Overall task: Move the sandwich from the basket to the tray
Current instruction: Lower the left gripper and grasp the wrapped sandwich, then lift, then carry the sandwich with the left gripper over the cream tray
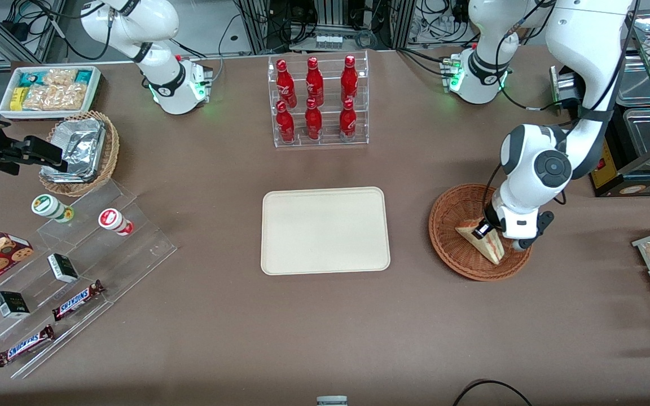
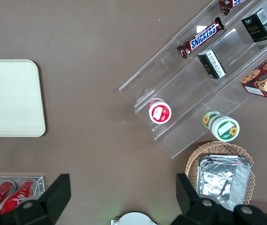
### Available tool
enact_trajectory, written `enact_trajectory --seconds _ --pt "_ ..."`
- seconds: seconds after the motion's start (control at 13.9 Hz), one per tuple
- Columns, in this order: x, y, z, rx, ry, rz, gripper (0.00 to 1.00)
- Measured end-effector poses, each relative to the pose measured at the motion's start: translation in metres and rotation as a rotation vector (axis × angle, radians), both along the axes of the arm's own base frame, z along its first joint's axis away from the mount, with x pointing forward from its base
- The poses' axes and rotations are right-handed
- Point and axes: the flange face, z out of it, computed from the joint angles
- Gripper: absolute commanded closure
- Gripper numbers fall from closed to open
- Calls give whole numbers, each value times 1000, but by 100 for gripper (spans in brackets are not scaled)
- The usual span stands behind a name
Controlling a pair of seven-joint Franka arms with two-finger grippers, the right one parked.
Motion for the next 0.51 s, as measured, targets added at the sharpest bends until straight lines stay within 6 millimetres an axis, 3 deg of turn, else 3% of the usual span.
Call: enact_trajectory --seconds 0.22,0.36,0.51 --pt "16 -13 64 20 37 -29 100" --pt "22 -48 127 18 31 -86 100" --pt "21 -100 178 1 21 -172 100"
